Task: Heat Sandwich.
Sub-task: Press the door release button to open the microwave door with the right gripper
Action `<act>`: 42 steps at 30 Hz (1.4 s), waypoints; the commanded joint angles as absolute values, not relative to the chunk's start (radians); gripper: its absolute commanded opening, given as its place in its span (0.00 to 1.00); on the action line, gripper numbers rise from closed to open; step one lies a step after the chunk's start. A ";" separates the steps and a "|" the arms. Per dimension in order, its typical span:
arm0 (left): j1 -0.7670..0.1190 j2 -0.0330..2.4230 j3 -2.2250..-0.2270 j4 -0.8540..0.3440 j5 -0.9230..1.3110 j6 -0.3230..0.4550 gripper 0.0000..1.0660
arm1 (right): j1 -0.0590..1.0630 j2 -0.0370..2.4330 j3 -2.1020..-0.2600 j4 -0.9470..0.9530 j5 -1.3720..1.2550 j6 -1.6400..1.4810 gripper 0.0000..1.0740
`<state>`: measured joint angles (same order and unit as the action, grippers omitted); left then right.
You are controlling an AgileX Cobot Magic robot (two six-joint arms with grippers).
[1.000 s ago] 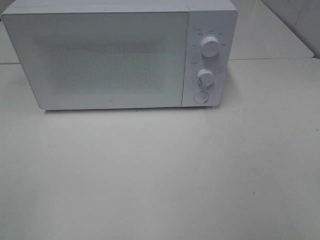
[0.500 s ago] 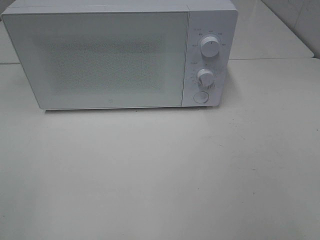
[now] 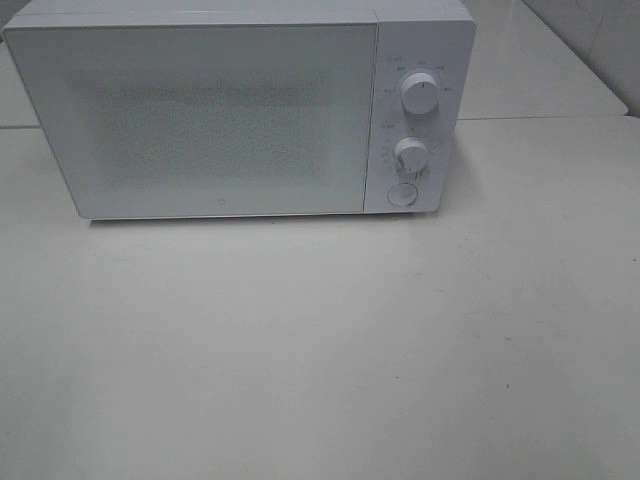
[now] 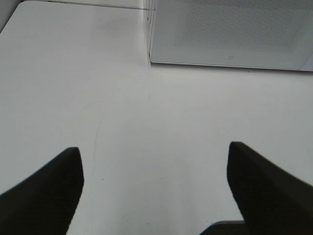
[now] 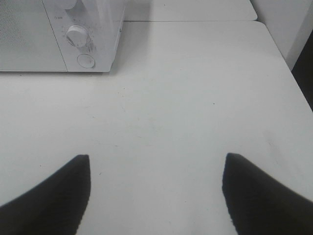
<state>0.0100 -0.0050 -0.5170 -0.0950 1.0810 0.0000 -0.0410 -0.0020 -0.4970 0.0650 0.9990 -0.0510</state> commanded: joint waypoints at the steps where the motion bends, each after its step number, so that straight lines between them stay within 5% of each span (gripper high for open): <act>1: 0.011 -0.012 -0.514 -0.100 1.067 0.000 0.71 | -0.046 -0.032 -0.496 0.069 0.996 -0.055 0.69; 16: 0.011 -0.012 -0.514 -0.100 1.067 0.000 0.71 | -0.046 0.008 -0.521 0.054 0.941 -0.056 0.69; 32: 0.011 -0.012 -0.514 -0.100 1.067 0.000 0.71 | -0.038 0.258 -0.502 0.054 0.443 -0.056 0.68; 42: 0.011 -0.012 -0.514 -0.100 1.067 0.000 0.71 | 0.063 0.380 -0.403 0.052 0.020 -0.059 0.52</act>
<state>0.0100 -0.0050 -0.5170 -0.0950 1.0810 0.0000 0.0590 0.3770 -0.4070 0.0540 0.0650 -0.0520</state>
